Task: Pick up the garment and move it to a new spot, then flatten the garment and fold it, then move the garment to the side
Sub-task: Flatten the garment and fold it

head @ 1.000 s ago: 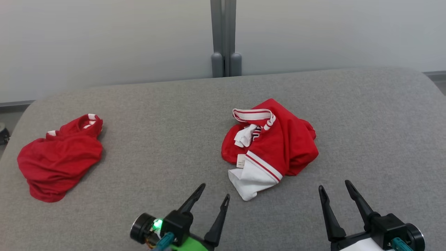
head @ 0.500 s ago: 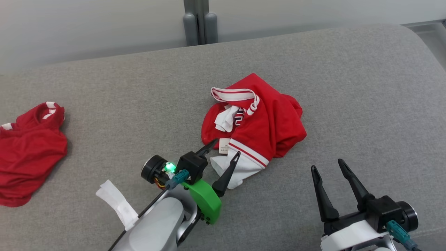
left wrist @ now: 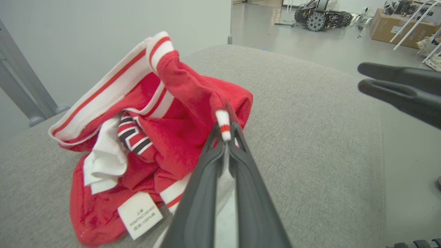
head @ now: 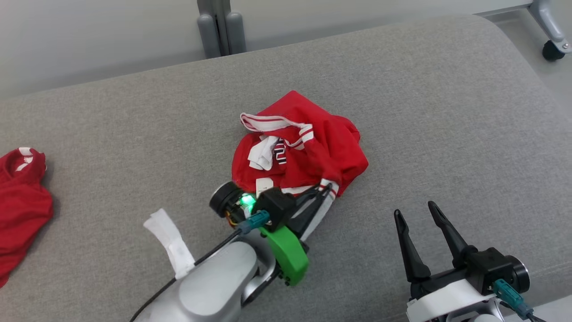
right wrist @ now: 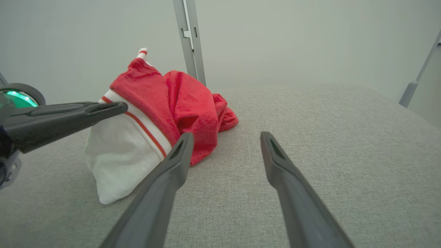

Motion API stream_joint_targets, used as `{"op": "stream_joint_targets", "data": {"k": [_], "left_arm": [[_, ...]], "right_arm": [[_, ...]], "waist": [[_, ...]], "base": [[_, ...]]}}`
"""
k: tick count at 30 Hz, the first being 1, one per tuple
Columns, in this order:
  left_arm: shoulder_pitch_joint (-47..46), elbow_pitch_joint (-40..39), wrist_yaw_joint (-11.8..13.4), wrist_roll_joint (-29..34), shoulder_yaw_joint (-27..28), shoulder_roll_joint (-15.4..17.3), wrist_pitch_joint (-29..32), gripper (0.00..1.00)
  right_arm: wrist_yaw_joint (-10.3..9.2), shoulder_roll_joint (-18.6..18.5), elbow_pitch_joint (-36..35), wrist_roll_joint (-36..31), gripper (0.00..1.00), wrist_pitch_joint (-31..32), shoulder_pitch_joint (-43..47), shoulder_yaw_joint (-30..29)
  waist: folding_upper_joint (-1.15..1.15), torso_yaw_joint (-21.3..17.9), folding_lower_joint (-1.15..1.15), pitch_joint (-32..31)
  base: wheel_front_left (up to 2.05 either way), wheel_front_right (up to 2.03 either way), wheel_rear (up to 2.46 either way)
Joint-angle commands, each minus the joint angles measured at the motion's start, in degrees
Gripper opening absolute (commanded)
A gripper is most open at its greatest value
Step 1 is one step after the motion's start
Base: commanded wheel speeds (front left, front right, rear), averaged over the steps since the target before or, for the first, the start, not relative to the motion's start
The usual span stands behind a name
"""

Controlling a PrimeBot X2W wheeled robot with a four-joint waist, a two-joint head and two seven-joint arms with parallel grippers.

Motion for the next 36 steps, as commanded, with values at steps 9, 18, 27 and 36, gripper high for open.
{"op": "stream_joint_targets", "data": {"k": [9,18,27,36], "left_arm": [[-23.86,-11.66,-0.01,-14.56,-12.12,3.09,2.0,0.0],[-44.96,-9.03,-0.01,-26.6,-3.21,4.02,0.11,0.0],[-33.17,-7.66,0.0,-32.4,-1.91,10.42,-0.07,0.0],[-3.28,-1.61,0.26,-34.19,6.61,13.62,-0.02,0.0]], "right_arm": [[-0.06,-0.07,0.82,2.11,1.0,-0.04,-2.81,0.94],[-0.06,-0.09,1.1,1.59,1.0,-0.03,-1.64,0.53],[-0.06,-0.08,-0.05,1.13,1.0,-0.03,-0.87,-1.95],[-0.06,-0.07,-0.5,-0.75,1.0,-0.03,0.79,-4.22]], "waist": [[0.0,-7.49,0.0,-1.84],[0.0,-10.47,0.0,-3.91],[0.0,-5.9,0.0,-3.62],[0.0,1.76,0.0,-3.69]], "base": [[0.0,0.0,0.0],[0.0,0.0,0.0],[0.0,0.0,0.0],[0.0,0.0,0.0]]}}
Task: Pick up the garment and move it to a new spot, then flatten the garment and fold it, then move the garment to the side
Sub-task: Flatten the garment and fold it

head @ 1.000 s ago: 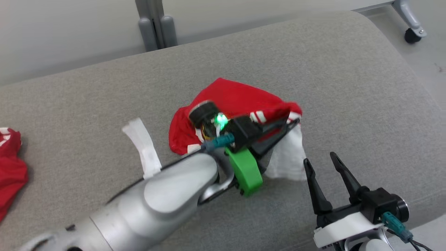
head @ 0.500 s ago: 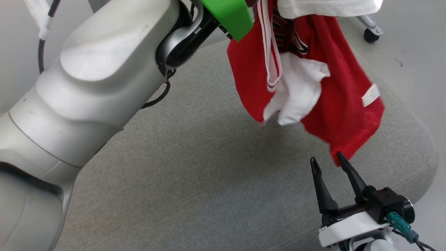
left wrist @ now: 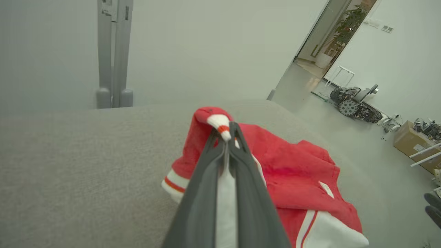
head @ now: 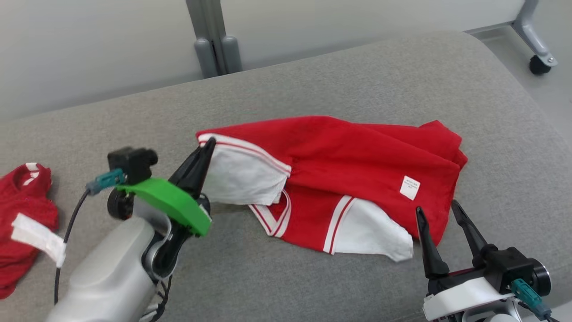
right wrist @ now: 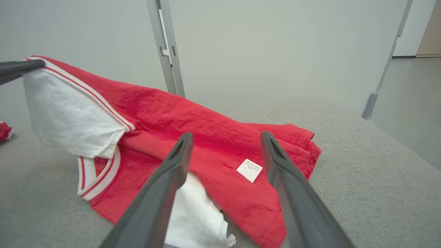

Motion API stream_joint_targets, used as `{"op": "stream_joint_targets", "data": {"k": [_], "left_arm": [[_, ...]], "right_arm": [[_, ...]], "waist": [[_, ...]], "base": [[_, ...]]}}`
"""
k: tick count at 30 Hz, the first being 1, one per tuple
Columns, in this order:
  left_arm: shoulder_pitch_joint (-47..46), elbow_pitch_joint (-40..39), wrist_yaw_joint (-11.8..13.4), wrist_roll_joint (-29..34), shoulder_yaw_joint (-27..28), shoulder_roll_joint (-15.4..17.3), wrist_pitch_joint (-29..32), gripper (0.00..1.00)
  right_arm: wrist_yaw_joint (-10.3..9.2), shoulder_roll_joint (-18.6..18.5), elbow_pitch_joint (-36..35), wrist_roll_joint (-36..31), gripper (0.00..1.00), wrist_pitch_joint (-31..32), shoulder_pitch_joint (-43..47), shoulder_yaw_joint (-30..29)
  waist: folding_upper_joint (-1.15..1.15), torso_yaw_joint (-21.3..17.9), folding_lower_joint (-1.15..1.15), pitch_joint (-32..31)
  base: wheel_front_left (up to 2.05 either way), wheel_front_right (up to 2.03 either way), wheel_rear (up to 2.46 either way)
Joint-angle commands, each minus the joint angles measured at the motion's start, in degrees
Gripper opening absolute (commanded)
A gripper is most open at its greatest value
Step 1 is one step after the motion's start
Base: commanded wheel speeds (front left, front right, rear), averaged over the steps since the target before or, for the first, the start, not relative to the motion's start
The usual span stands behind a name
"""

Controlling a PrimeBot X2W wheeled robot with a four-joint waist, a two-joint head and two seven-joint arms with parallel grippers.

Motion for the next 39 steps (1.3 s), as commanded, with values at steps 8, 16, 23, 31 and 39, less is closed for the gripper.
{"op": "stream_joint_targets", "data": {"k": [8,16,23,31,39], "left_arm": [[7.14,6.73,-0.14,8.71,14.57,-4.17,-0.05,1.0],[14.05,1.37,1.17,26.5,27.06,-8.06,-0.04,1.0],[21.27,7.03,2.23,32.96,29.75,-11.1,-0.05,1.0],[18.74,13.8,1.38,37.07,29.72,-12.61,-0.04,1.0],[16.17,19.4,0.79,38.86,31.21,-12.59,-0.05,0.94]], "right_arm": [[-0.06,-0.09,0.12,-1.59,1.0,-0.03,-0.51,0.9],[-0.06,-0.1,0.18,-0.82,1.0,-0.03,0.32,1.67],[-0.06,-0.09,0.36,-1.16,1.0,-0.03,0.92,1.53],[-0.06,-0.11,0.23,-1.64,1.0,-0.03,-1.1,2.21],[-0.06,-0.09,-0.2,-2.18,1.0,-0.03,-1.74,1.82]], "waist": [[0.0,7.93,0.0,0.25],[0.0,8.88,0.0,-0.08],[0.0,9.25,0.0,0.51],[0.0,7.7,0.0,1.94],[0.0,5.54,0.0,3.57]], "base": [[0.0,0.0,0.0],[0.0,0.0,0.0],[0.0,0.0,0.0],[0.0,0.0,0.0],[0.0,0.0,0.0]]}}
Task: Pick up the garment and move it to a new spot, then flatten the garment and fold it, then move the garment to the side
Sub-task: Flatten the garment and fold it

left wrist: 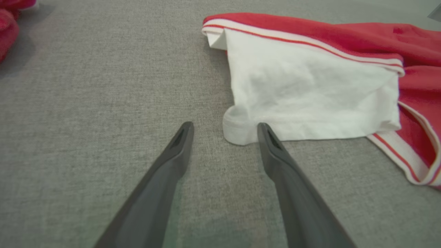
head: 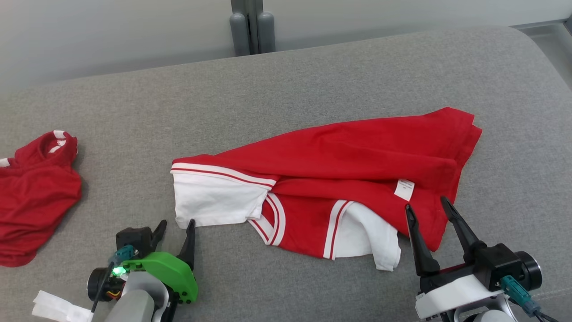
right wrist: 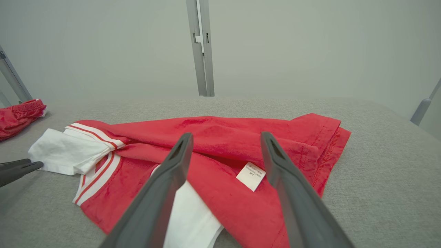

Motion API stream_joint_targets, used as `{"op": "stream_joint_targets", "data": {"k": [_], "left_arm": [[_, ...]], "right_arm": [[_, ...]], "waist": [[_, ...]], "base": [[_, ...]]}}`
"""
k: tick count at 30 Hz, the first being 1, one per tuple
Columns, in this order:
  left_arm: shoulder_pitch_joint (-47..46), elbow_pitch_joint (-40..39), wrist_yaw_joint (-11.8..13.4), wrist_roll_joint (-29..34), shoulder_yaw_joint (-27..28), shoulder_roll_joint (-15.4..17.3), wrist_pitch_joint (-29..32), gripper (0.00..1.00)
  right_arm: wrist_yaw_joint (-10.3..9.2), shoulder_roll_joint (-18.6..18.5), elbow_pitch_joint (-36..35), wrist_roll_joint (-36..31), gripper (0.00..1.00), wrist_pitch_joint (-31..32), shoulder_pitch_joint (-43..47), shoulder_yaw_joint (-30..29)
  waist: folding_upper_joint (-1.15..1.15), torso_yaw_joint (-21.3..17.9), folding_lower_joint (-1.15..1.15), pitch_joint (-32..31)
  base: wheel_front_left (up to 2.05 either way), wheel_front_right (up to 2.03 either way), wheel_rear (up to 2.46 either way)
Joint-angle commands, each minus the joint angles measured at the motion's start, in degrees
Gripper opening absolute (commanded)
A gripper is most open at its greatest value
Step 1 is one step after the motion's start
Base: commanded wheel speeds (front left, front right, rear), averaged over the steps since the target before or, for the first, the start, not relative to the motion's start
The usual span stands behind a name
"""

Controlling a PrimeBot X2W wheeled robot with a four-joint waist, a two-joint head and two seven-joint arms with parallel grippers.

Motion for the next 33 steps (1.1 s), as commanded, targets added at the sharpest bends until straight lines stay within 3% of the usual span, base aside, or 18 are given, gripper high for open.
{"op": "stream_joint_targets", "data": {"k": [1,3,4,6,11,17,26,33], "left_arm": [[-1.15,0.16,-0.24,0.79,0.46,0.31,-0.03,0.94],[-1.55,0.41,-0.31,1.27,1.04,0.38,-0.03,0.89],[-1.7,0.47,-0.32,1.66,1.18,0.37,-0.03,0.64],[-1.87,0.85,-0.37,2.55,1.41,0.43,-0.03,0.02],[-1.1,1.08,-0.83,3.13,1.89,0.14,-0.02,0.0],[3.55,-6.71,-1.24,3.53,4.86,0.49,-0.03,0.0],[8.71,-16.09,-1.3,4.73,7.27,1.2,-0.03,0.0],[8.9,-17.69,-1.34,5.34,7.45,1.6,-0.03,0.0]], "right_arm": [[-0.06,-0.11,-0.24,-0.36,1.0,-0.03,-0.72,0.0],[-0.06,-0.12,-0.3,-0.42,1.0,-0.03,-0.72,-0.11],[-0.06,-0.11,-0.33,-0.48,1.0,-0.03,-0.74,-0.14],[-0.06,-0.12,-0.33,-0.45,1.0,-0.03,-0.71,-0.21],[-0.06,-0.12,0.24,-0.74,1.0,-0.03,-0.35,-0.33],[-0.06,-0.13,4.76,2.06,1.0,-0.04,-1.55,-0.51],[-0.05,-1.43,21.91,11.57,1.0,-0.04,-8.11,-4.24],[-0.05,-4.24,31.9,21.46,1.0,1.63,-14.56,-2.07]], "waist": [[0.0,-0.73,0.0,0.63],[0.0,-0.96,0.0,0.88],[0.0,-1.02,0.0,0.95],[0.0,-1.12,0.0,1.01],[0.0,-1.18,0.0,0.43],[0.0,-0.75,0.0,-0.85],[0.0,0.81,0.0,-1.07],[0.0,1.44,0.0,-0.4]], "base": [[0.0,0.0,0.0],[0.0,0.0,0.0],[0.0,0.0,0.0],[0.0,0.0,0.0],[0.0,0.0,0.0],[0.0,0.0,0.0],[0.0,0.0,0.0],[0.0,0.0,0.0]]}}
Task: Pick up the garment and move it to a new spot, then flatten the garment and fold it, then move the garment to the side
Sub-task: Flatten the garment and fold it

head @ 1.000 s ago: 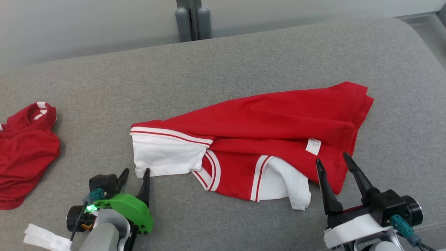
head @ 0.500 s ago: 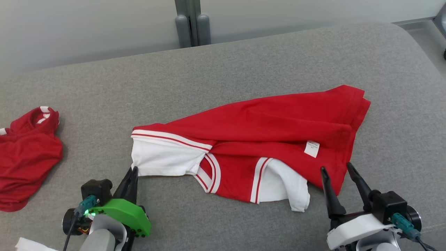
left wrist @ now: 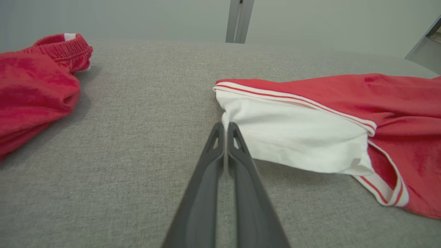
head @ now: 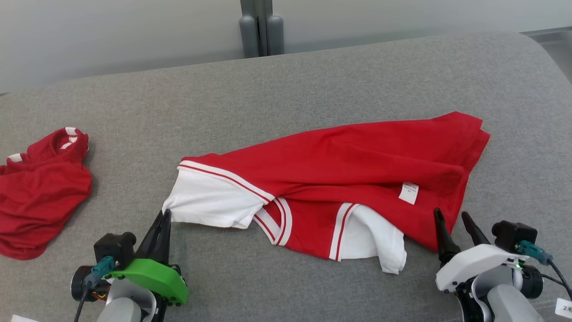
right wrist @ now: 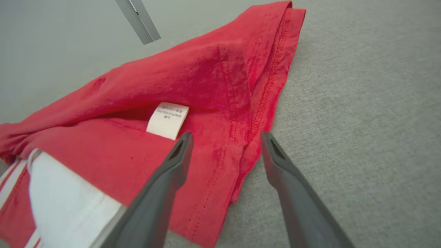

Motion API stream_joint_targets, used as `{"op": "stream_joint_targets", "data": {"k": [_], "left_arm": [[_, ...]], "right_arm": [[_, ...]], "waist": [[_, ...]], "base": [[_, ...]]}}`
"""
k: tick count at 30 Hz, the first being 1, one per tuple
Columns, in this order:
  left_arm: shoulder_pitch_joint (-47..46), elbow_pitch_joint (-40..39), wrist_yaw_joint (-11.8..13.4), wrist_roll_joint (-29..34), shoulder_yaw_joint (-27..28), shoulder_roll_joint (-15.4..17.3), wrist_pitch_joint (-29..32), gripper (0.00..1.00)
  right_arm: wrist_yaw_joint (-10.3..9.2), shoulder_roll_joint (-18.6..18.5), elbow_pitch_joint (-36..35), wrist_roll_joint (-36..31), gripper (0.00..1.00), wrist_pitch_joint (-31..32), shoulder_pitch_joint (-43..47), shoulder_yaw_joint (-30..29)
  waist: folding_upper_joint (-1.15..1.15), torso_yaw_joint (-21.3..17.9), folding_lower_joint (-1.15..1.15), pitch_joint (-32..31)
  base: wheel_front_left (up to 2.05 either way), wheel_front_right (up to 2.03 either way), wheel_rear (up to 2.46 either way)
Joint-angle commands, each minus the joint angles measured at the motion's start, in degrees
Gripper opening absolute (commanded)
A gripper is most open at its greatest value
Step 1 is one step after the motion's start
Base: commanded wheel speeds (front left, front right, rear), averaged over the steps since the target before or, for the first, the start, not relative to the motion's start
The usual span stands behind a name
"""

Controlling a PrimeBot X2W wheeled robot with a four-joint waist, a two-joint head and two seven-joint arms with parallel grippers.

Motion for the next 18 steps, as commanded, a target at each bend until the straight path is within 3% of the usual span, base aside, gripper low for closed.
{"op": "stream_joint_targets", "data": {"k": [1,9,17,18], "left_arm": [[0.6,-0.35,-0.11,0.3,0.06,0.44,-0.03,0.0],[0.18,-1.01,-0.13,0.13,-0.34,0.52,-0.03,0.0],[0.84,-1.55,-0.12,0.05,-0.53,0.52,-0.03,0.0],[0.91,-1.57,-0.12,0.07,-0.54,0.52,-0.03,0.0]], "right_arm": [[-0.03,-0.3,1.38,2.32,1.0,1.18,-1.28,0.84],[-0.01,-2.72,3.6,12.05,1.0,5.6,-3.69,6.49],[-0.01,-4.55,2.45,14.71,1.0,4.31,-3.45,9.58],[-0.01,-4.73,2.47,14.92,0.96,4.15,-3.55,9.79]], "waist": [[0.0,0.1,0.0,0.22],[0.0,0.61,0.0,0.34],[0.0,0.99,0.0,0.08],[0.0,1.02,0.0,0.09]], "base": [[0.0,0.0,0.0],[0.0,0.0,0.0],[0.0,0.0,0.0],[0.0,0.0,0.0]]}}
